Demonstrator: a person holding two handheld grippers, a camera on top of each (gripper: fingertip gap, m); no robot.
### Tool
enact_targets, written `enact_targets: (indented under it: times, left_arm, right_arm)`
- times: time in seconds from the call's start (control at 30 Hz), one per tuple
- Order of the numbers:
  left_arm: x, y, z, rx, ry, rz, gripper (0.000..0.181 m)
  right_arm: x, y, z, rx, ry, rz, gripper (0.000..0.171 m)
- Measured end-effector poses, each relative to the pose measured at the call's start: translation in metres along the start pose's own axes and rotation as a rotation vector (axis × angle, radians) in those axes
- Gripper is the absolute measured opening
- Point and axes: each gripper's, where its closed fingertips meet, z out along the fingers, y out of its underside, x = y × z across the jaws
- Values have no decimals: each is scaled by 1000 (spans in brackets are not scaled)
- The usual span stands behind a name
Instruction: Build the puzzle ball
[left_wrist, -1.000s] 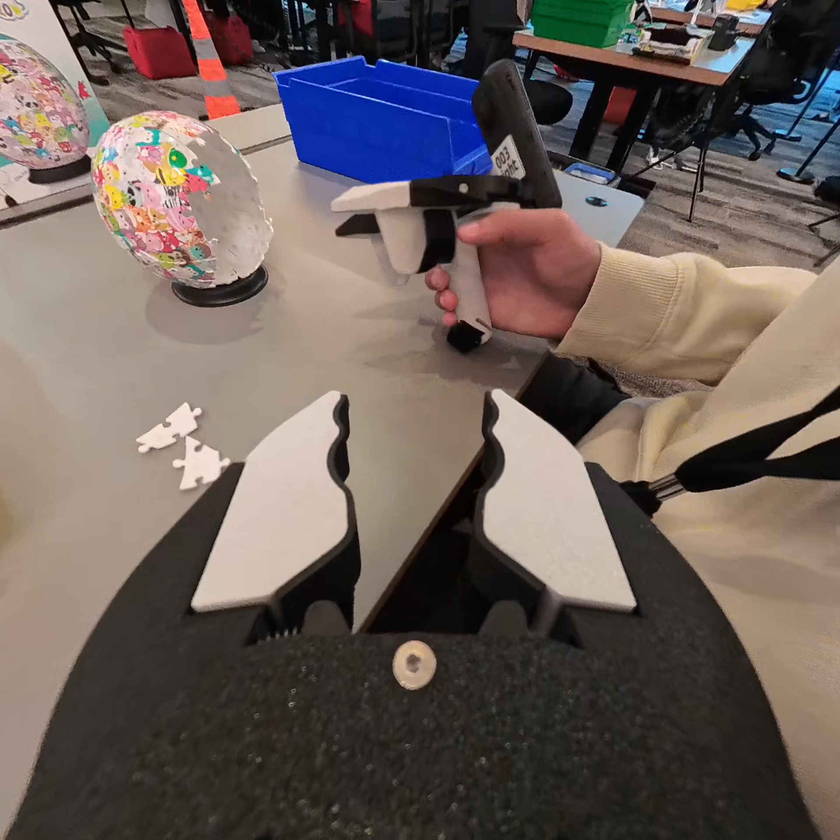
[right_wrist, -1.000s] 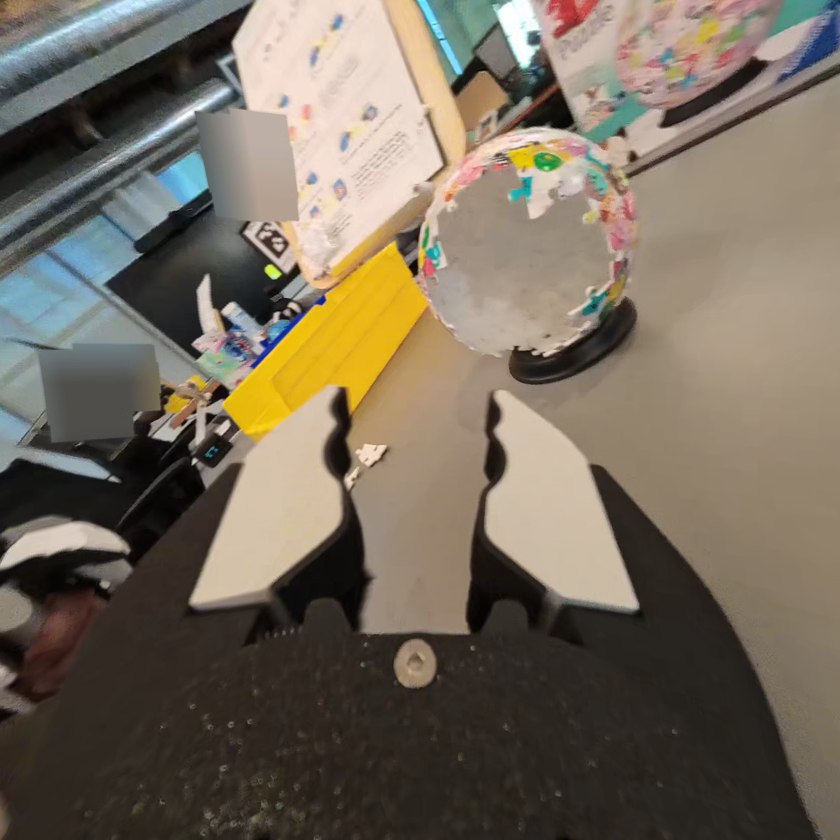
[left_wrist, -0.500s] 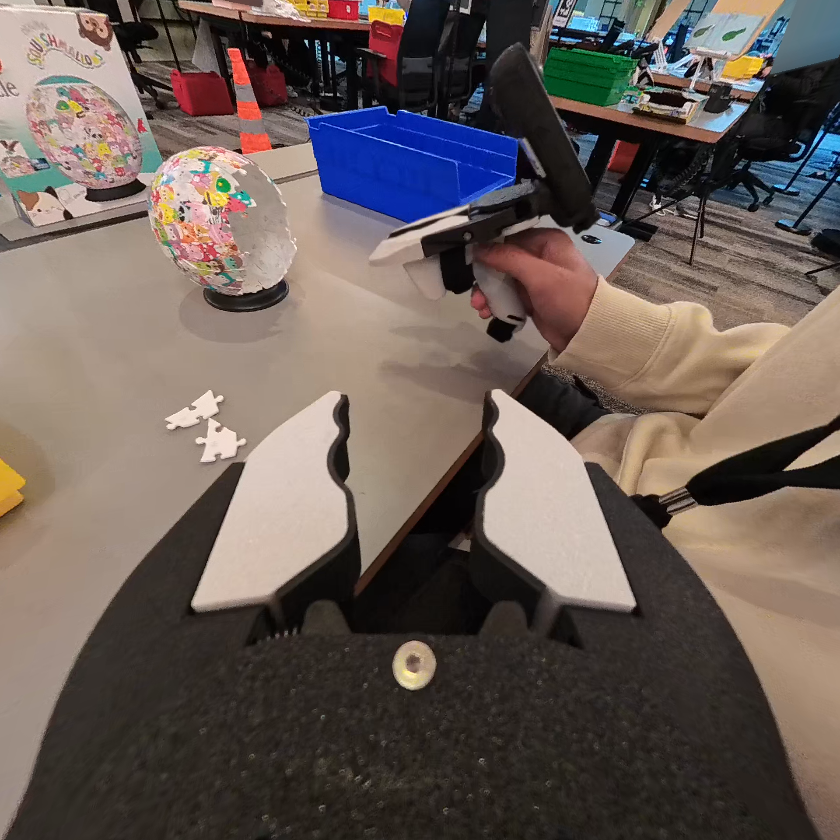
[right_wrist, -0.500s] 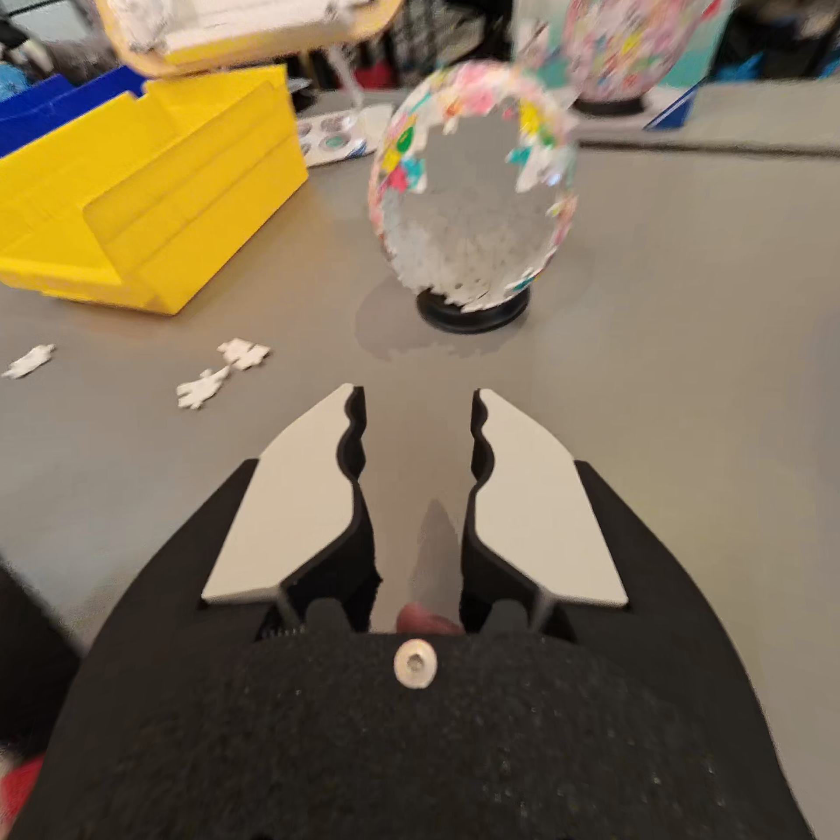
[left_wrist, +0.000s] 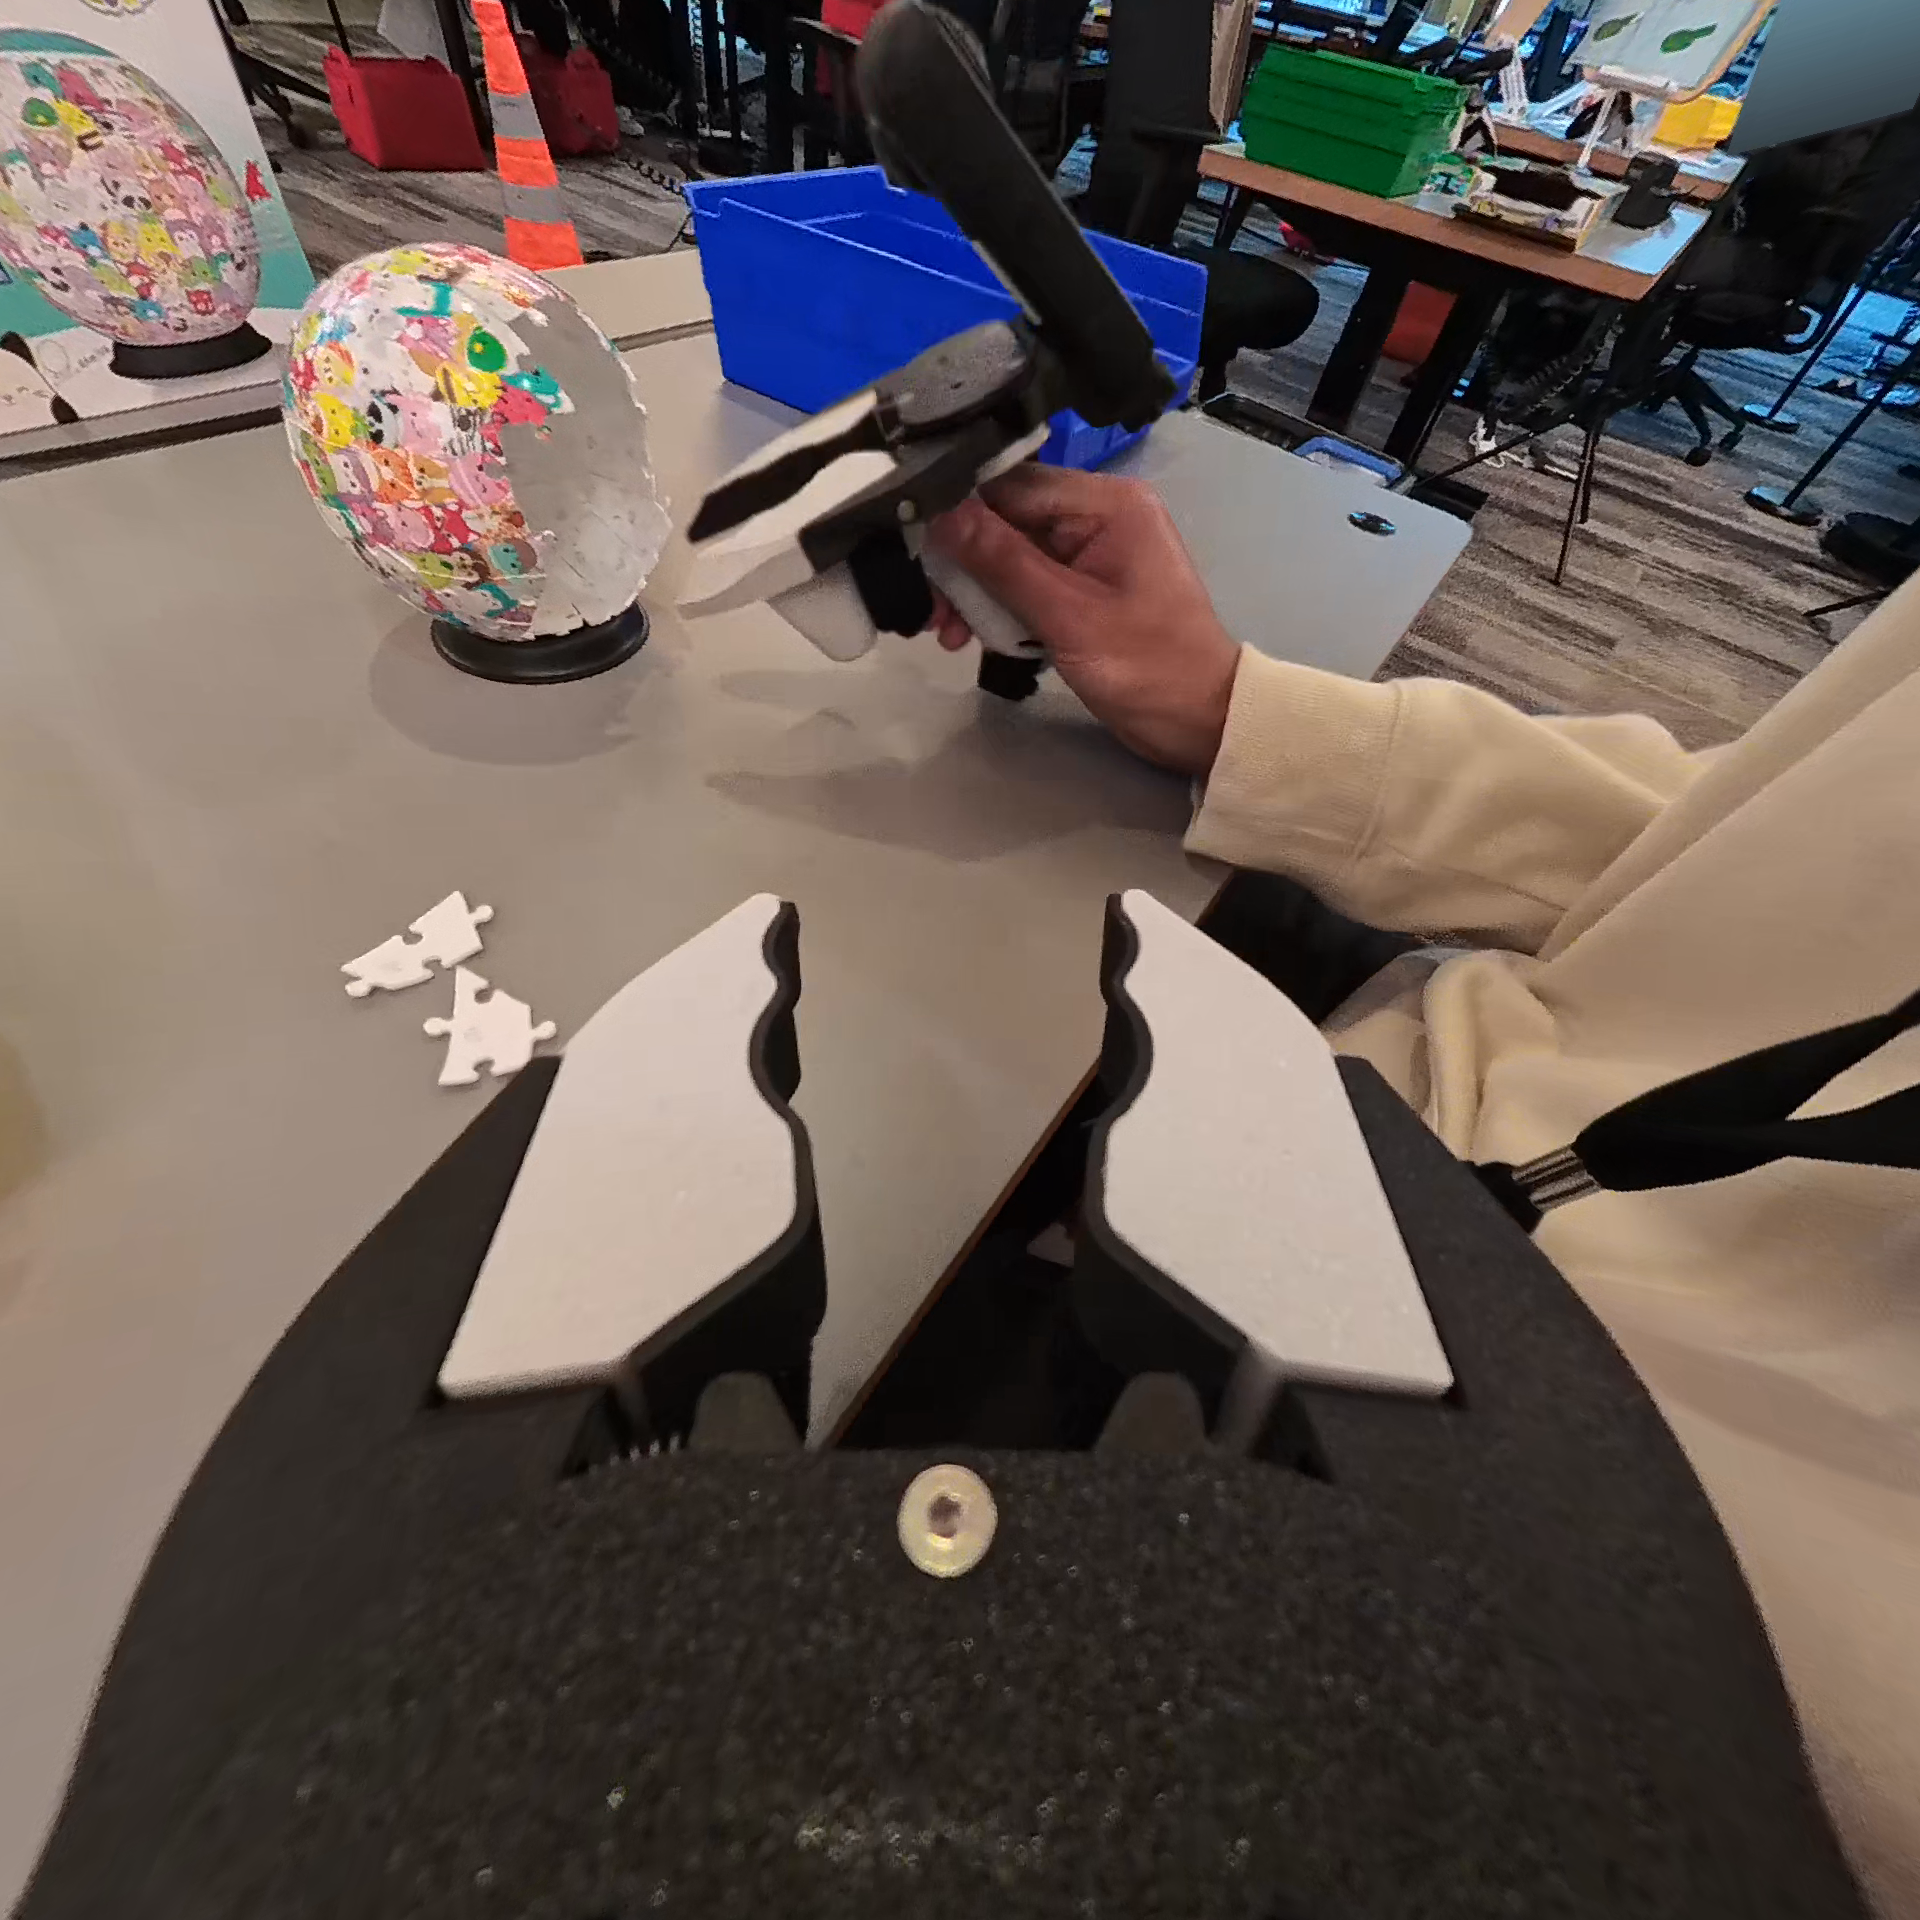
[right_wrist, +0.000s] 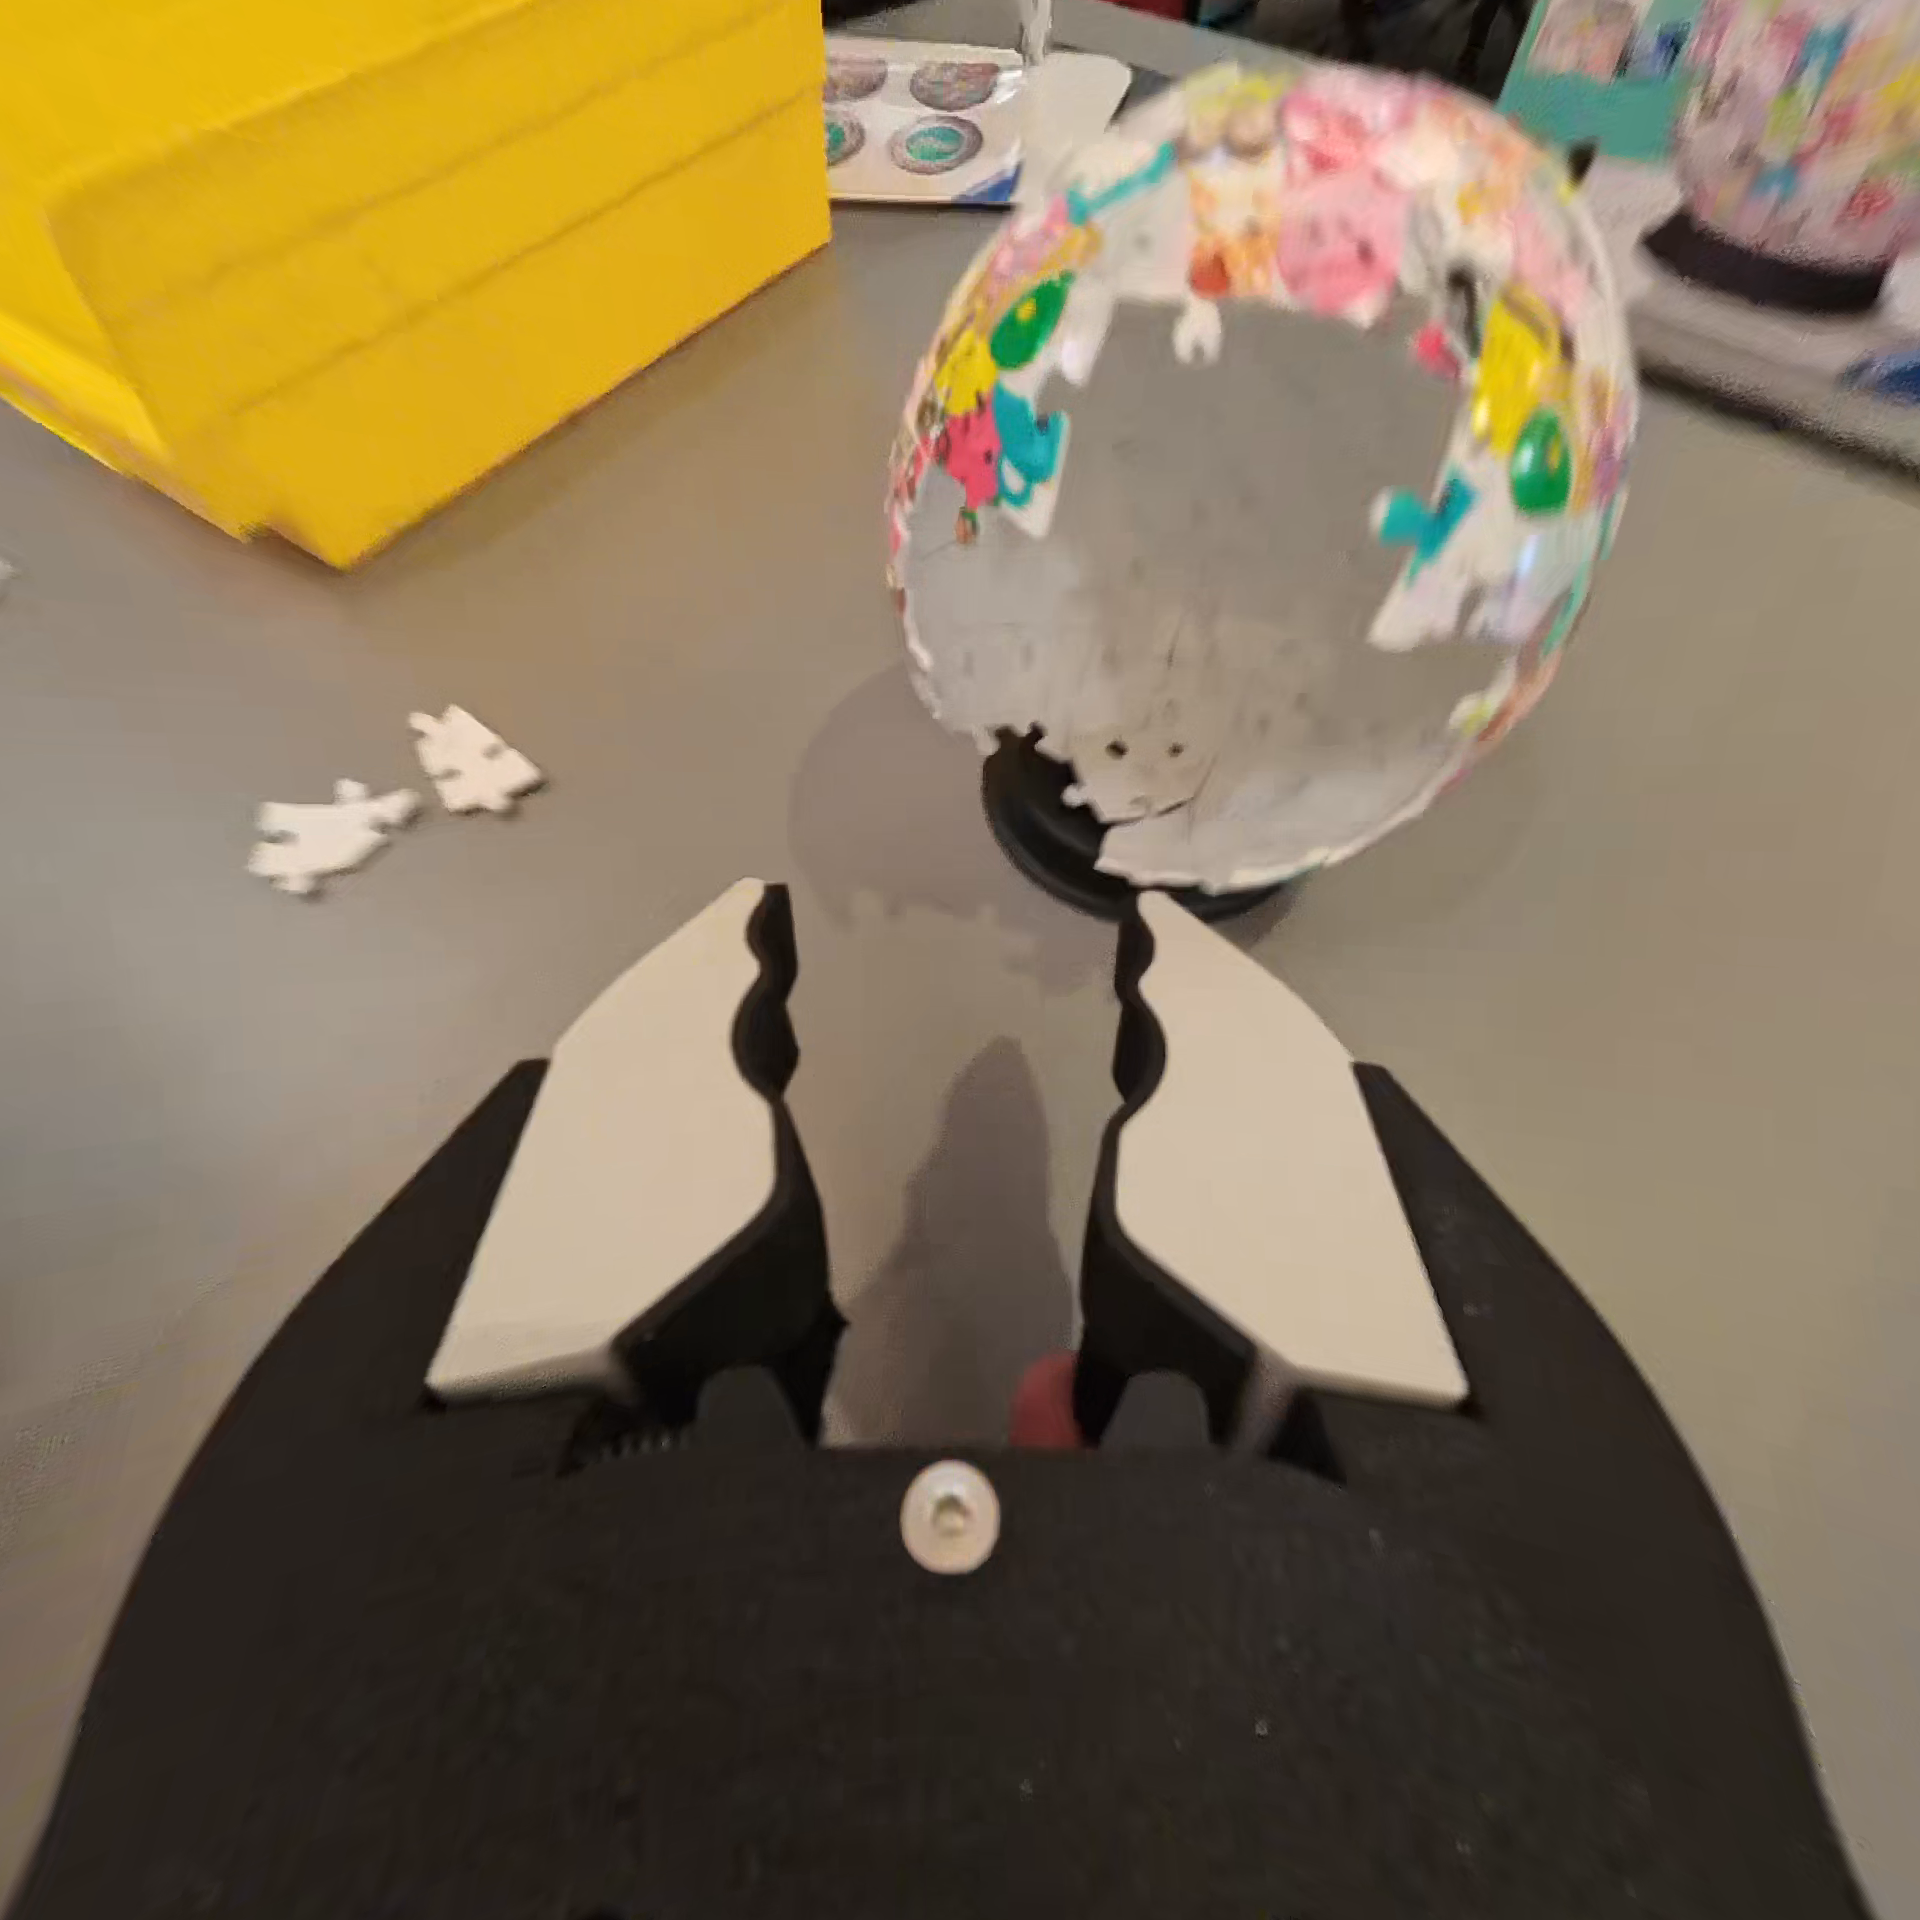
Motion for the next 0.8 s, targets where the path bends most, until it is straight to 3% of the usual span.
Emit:
enact_targets:
  times: [0.2,0.33,0.4,0.43,0.47,0.53,0.6,0.7,0.8]
  left_arm:
    - [-14,0,13,-9,25,-40,55]
    - [-23,1,24,-21,23,-44,54]
    - [-28,2,29,-29,20,-47,54]
    - [-30,3,31,-33,18,-49,53]
    - [-33,3,34,-36,14,-52,53]
    - [-38,2,41,-36,14,-65,53]
    - [-40,0,48,-33,21,-75,53]
    - [-40,-2,56,-32,29,-79,52]
    - [-40,-1,64,-42,34,-75,52]
  right_arm:
    - [10,-18,20,-106,169,-492,46]
    - [25,-7,36,-201,205,-651,22]
    - [17,0,41,-213,117,-663,17]
    - [12,3,41,-220,80,-649,21]
    - [10,0,41,-192,71,-637,43]
    - [10,-15,40,-101,103,-661,121]
    - [17,-24,41,-68,159,-656,123]
    - [4,-9,46,-136,46,-625,111]
    - [4,-2,45,-145,18,-603,110]
